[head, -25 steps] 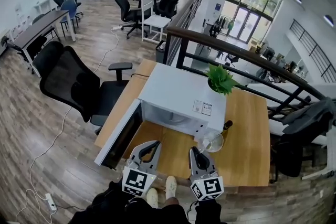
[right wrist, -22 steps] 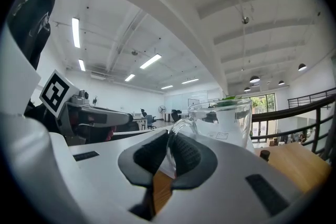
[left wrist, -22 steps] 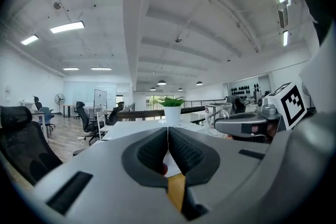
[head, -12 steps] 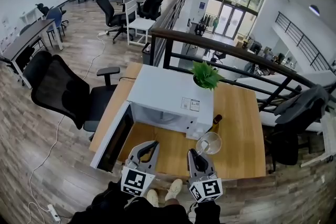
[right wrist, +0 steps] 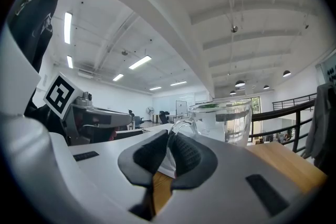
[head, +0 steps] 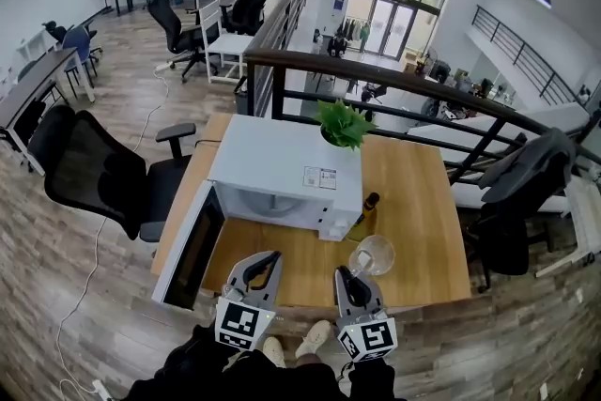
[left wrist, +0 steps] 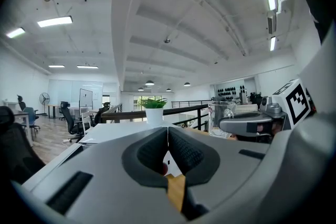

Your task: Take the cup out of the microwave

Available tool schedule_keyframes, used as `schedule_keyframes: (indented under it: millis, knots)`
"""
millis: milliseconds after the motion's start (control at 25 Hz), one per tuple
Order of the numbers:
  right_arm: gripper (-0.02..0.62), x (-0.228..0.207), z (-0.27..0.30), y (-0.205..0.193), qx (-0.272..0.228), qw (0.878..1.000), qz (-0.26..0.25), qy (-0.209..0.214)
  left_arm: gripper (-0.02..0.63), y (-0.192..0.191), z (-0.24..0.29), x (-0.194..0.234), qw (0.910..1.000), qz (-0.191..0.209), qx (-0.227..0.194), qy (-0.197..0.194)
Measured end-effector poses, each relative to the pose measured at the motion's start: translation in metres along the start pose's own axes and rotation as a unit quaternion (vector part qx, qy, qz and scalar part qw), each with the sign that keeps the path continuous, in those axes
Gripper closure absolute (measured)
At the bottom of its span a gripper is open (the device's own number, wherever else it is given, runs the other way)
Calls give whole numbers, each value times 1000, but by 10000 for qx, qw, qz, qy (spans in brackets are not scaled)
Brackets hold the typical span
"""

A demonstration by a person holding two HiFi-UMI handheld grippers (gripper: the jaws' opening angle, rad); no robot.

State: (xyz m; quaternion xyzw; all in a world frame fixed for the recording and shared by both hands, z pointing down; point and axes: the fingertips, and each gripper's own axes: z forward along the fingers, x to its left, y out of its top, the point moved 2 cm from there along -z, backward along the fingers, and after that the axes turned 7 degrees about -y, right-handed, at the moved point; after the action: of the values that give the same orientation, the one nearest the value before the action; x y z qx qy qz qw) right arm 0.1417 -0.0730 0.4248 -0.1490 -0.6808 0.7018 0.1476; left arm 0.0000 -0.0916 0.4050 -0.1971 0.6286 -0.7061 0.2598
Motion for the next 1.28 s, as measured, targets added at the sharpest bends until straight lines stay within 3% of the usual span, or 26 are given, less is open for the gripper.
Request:
schedule_keyframes:
  millis: [760, 1280]
  knots:
    - [552, -39, -54, -2, -29, 9988, 37, -488, 581, 6, 26, -64, 9981, 98, -33, -602]
    - [549, -44, -62, -4, -88, 9983, 89, -563, 581, 2, 30, -73, 9976, 99, 27, -689]
